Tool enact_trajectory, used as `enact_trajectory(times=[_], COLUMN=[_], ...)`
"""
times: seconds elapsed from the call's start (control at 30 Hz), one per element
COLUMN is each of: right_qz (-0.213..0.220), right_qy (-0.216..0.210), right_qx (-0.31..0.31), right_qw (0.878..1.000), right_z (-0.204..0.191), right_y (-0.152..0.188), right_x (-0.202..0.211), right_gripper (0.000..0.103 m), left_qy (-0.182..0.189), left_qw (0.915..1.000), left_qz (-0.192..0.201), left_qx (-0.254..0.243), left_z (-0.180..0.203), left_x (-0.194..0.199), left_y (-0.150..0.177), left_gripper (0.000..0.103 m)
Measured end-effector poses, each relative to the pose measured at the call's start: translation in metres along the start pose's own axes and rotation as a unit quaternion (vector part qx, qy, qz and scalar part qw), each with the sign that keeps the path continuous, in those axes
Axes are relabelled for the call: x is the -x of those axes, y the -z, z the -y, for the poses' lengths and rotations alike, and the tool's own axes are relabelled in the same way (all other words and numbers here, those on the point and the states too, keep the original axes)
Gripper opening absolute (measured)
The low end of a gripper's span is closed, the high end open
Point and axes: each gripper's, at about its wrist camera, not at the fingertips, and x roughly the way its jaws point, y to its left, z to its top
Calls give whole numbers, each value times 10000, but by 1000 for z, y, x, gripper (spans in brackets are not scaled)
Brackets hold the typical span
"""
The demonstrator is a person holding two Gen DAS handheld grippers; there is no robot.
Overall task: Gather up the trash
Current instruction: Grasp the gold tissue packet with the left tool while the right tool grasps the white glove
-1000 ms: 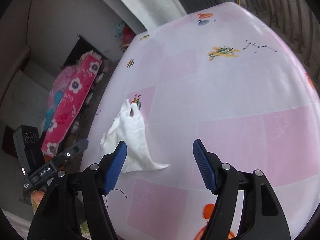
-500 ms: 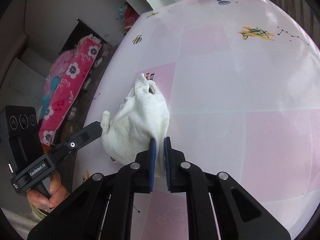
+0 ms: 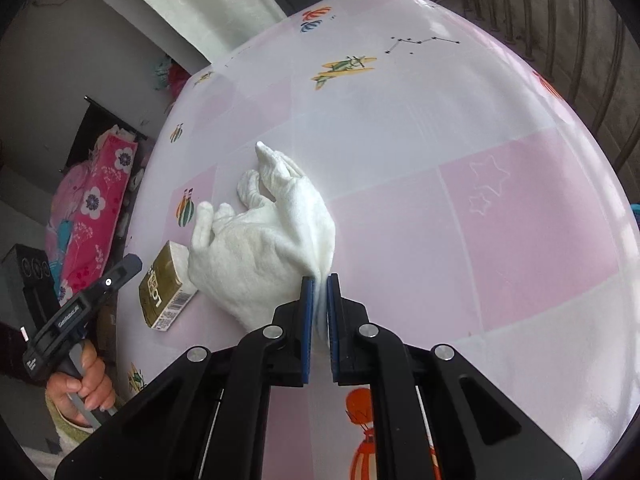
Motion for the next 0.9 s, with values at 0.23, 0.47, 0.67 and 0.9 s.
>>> enact_trajectory(times=[0.23,0.47,0.67,0.9], right_qz=[-179,-290,-133,-66], right_qy=[128,208,159,329], right_qx=[107,-115,-248,278], right_qw=[9997,9993,9995,9990], right_z=[8,31,38,18], right_y=[19,31,25,14], right_x=[11,25,34,23], right_gripper=[8,8,34,41], left_qy=[671,799,177,-145], left_qw=[9964,9935,9892,9835], left_qz=[-509,-612,-643,-913], left_qx=[-18,-536,-1307,-1558], left_z=[6,42,71,91], left_x=[2,11,-4,-26], left_y=[11,33,30,46], left_gripper=[37,65,74,75])
